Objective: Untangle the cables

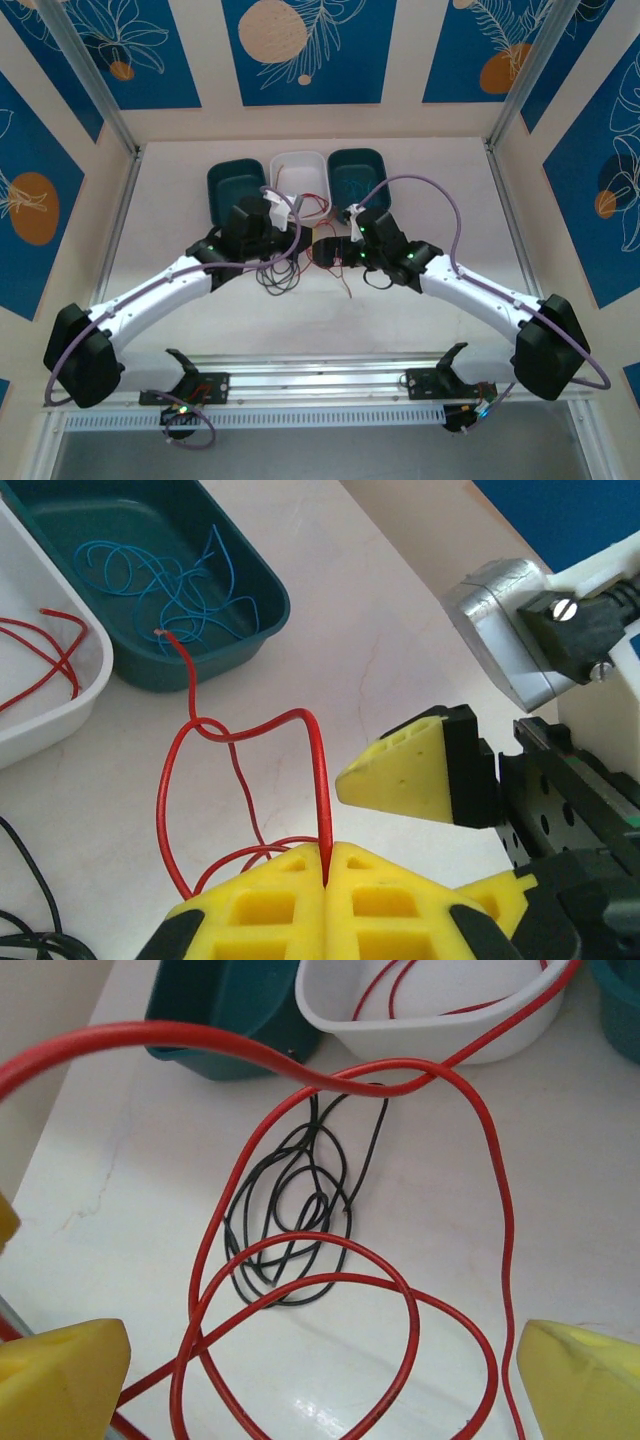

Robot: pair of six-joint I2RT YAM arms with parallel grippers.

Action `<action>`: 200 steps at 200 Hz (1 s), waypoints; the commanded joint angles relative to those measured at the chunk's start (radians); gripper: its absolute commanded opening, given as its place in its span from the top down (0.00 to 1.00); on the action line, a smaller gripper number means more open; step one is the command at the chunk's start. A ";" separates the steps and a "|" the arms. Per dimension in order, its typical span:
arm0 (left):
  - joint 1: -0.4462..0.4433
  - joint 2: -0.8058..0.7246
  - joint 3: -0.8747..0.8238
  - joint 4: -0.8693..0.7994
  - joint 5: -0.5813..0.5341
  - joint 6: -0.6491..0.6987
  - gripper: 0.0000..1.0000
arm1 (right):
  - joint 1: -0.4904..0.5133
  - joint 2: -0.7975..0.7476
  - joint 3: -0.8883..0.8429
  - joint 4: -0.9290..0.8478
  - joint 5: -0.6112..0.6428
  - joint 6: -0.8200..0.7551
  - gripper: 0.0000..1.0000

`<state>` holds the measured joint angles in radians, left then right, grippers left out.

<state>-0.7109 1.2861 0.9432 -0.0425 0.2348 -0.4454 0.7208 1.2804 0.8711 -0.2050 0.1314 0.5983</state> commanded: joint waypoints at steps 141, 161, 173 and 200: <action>-0.011 -0.119 0.008 0.051 0.008 -0.041 1.00 | -0.075 0.189 -0.072 0.013 0.053 0.117 0.53; -0.011 -0.148 0.012 0.020 -0.012 -0.030 1.00 | -0.097 0.201 -0.069 -0.005 0.055 0.123 0.67; -0.009 -0.165 0.018 0.000 -0.024 -0.020 1.00 | -0.109 0.209 -0.066 -0.022 0.063 0.129 0.73; -0.008 -0.210 0.030 -0.037 -0.058 0.003 1.00 | -0.147 0.223 -0.066 -0.058 0.071 0.150 0.89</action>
<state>-0.7120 1.1259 0.9432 -0.0330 0.2230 -0.4839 0.6010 1.4876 0.8085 -0.2100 0.1852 0.7208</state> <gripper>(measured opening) 0.053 0.163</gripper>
